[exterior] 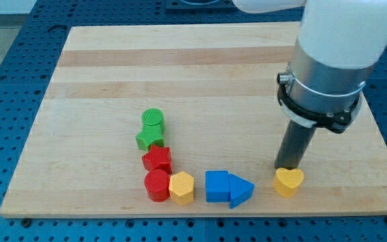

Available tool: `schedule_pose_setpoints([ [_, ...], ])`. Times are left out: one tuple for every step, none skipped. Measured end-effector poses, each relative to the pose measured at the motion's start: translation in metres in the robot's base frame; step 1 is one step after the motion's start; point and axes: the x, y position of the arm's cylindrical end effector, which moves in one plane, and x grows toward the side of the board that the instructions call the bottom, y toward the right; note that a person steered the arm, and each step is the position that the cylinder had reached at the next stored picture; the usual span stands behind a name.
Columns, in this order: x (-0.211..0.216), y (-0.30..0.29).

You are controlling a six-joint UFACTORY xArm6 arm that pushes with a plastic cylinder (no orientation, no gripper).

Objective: Move the yellow heart closer to the blue triangle

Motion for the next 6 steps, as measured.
schedule_pose_setpoints([
  [-0.008,0.026],
  [-0.010,0.085],
  [0.010,0.088],
  [0.014,0.070],
  [0.014,0.048],
  [0.014,0.022],
])
